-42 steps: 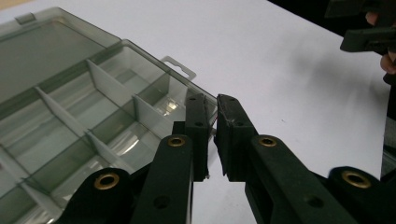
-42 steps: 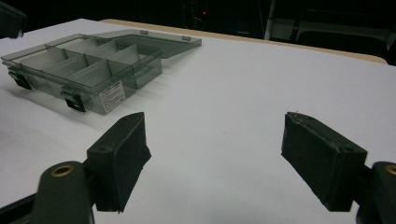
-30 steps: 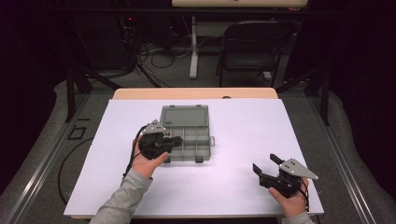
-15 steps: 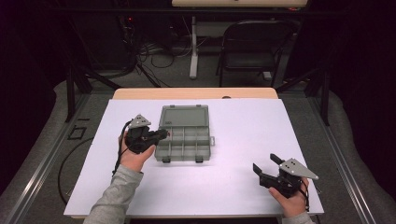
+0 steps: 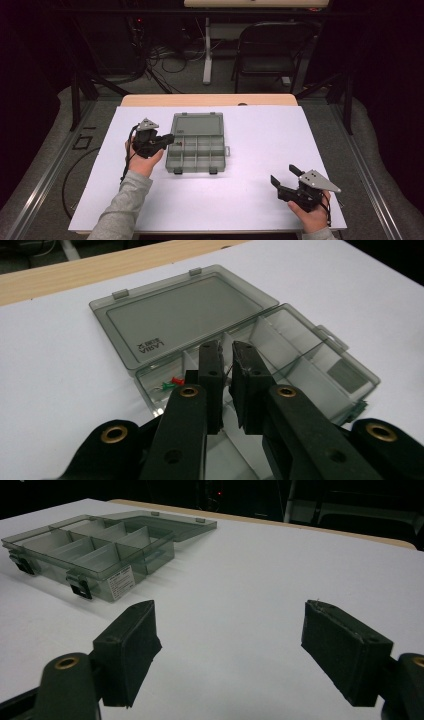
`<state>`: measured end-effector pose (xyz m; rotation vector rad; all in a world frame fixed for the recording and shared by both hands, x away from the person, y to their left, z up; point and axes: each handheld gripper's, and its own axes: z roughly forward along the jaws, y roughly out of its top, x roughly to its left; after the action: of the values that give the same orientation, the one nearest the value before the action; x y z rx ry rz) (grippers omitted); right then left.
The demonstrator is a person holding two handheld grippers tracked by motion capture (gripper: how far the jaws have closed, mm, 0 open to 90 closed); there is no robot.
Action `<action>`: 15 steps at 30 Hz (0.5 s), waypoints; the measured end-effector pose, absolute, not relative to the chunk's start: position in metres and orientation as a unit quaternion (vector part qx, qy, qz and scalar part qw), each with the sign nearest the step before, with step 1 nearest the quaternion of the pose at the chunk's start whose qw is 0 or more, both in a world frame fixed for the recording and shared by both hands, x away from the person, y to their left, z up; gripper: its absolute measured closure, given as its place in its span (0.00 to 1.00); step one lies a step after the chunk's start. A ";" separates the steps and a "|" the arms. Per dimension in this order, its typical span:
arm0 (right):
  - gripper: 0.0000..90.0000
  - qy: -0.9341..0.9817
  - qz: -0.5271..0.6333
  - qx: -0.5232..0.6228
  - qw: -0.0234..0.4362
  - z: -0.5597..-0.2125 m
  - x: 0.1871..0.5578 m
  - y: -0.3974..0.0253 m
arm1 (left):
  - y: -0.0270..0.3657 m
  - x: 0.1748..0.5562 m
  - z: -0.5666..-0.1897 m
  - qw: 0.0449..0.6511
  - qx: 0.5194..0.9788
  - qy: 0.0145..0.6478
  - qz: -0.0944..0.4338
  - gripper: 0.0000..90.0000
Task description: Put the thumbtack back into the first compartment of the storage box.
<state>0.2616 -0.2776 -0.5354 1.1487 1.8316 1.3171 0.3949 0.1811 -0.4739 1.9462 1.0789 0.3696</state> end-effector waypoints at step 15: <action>0.24 0.690 0.495 0.436 0.298 -0.536 0.262 -0.276 | 0.179 0.420 -0.491 0.387 0.785 0.460 0.150 0.93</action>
<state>0.2621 -0.2765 -0.5363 1.1574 1.8335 1.3145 0.4196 0.1794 -0.4915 1.9983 1.1700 0.3809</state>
